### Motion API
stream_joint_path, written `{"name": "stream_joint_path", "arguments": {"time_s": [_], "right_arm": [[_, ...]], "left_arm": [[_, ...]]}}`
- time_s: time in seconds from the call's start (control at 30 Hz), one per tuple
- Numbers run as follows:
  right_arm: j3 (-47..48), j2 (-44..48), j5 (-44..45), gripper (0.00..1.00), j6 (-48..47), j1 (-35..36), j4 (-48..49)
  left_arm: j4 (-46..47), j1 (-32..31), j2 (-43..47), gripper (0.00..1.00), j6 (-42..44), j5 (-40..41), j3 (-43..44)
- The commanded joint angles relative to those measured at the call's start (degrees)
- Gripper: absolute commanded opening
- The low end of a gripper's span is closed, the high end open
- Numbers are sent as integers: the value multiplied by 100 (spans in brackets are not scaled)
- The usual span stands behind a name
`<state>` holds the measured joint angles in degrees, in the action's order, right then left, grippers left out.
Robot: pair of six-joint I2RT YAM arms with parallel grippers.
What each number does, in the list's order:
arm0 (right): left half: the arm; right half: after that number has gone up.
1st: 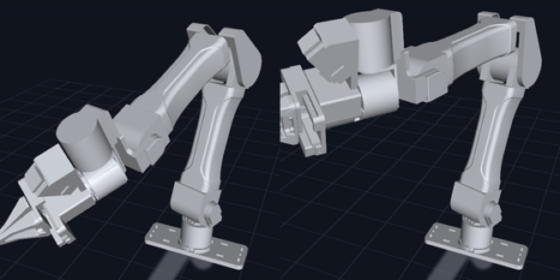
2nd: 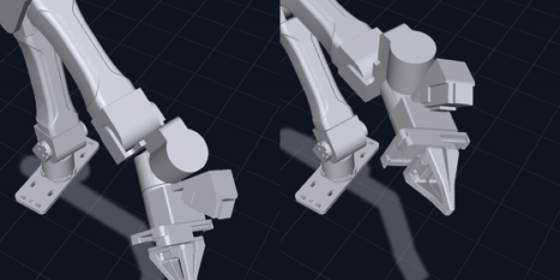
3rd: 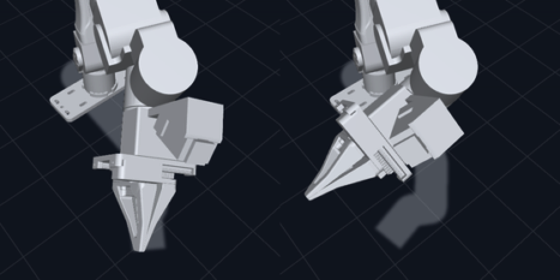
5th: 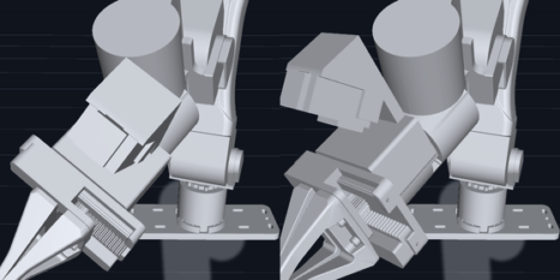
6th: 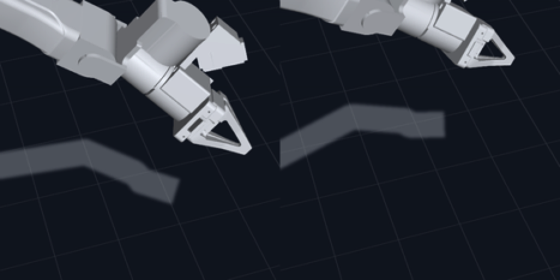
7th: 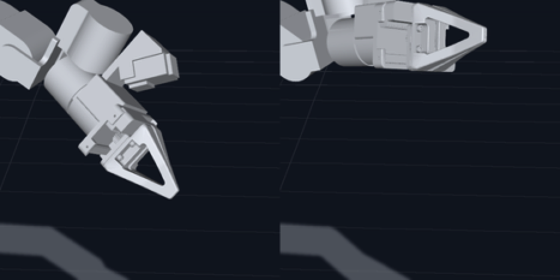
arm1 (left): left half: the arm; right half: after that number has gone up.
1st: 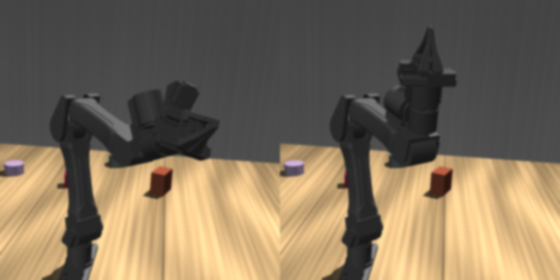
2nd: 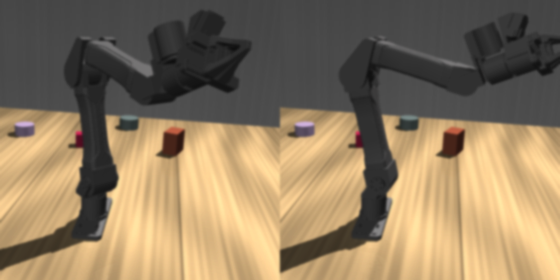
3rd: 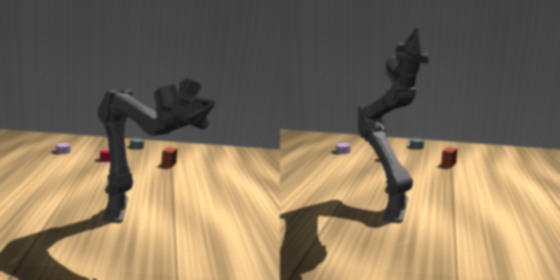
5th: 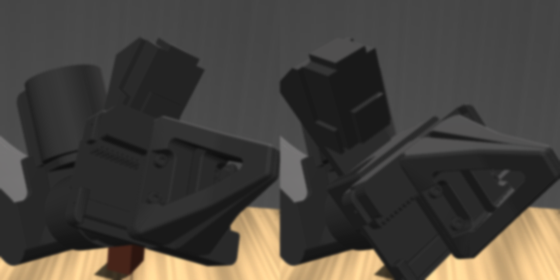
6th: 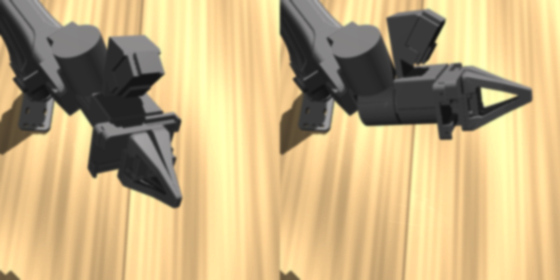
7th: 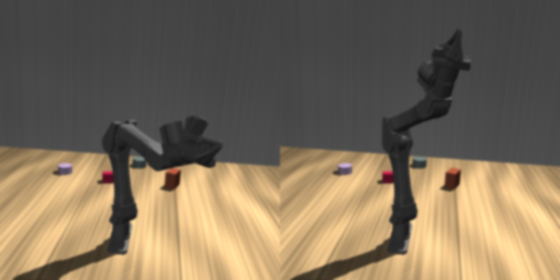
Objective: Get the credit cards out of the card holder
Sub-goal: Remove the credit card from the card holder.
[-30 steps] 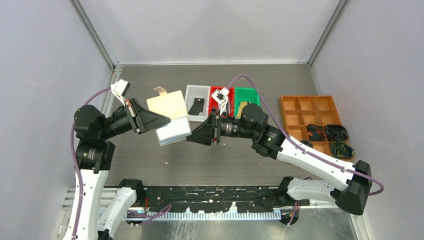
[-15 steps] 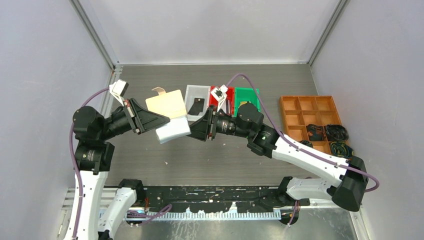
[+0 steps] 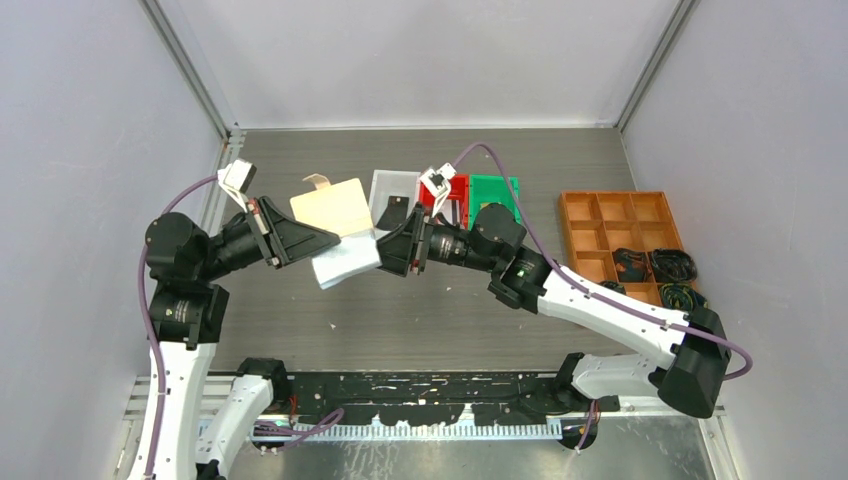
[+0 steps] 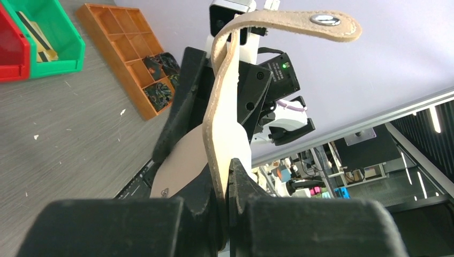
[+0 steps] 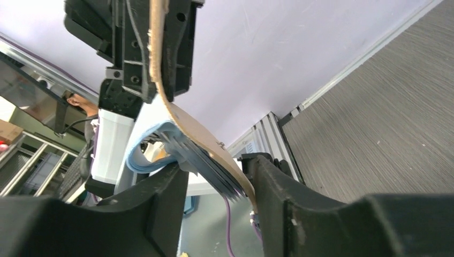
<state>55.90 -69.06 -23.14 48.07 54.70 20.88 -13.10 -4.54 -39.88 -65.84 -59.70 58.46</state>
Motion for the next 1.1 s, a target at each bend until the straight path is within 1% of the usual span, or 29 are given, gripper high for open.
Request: {"name": "stream_joint_path", "arguments": {"time_s": [0.0,0.03,0.07,0.13,0.17,0.27,0.3,0.37,0.4,0.5,0.6,0.7,0.8,0.93,1.0,1.07], "right_arm": [[431,-20,109,47,236,15,1007],[469,-53,32,42,367,17,1112],[512,-87,-24,34,458,15,1131],[556,-127,-98,20,574,12,1120],[547,-113,-103,16,640,12,1095],[483,-9,-16,6,688,14,971],[457,46,29,6,694,17,904],[424,181,158,1,657,15,722],[422,236,239,1,625,12,585],[460,343,431,1,537,10,201],[553,371,495,1,572,4,-84],[681,325,346,1,737,5,-149],[822,249,186,1,876,5,-235],[940,177,42,1,1082,5,-242],[997,130,-39,1,1160,5,-261],[1073,63,-133,1,1194,10,-357]], "left_arm": [[-12,-17,55,8,111,-138,97],[-58,-13,46,13,184,-150,95],[-76,-12,31,21,245,-180,89],[-109,-17,-35,38,399,-281,123],[-256,-13,-76,47,542,-326,154],[-860,-2,-200,70,1394,-366,405],[-1195,27,-230,74,1829,-350,566],[-1928,109,-284,77,2813,-343,1101],[-2310,136,-306,78,3281,-322,1317],[-2965,149,-212,78,4476,-373,1710],[-3271,149,207,79,5808,-469,1650],[-3267,150,640,79,6758,-466,1320],[-3376,155,822,77,7469,-323,1147],[-3468,149,875,74,8206,41,1043],[-3177,154,1051,73,8472,356,833],[-2546,153,1276,73,8321,774,509]]}}
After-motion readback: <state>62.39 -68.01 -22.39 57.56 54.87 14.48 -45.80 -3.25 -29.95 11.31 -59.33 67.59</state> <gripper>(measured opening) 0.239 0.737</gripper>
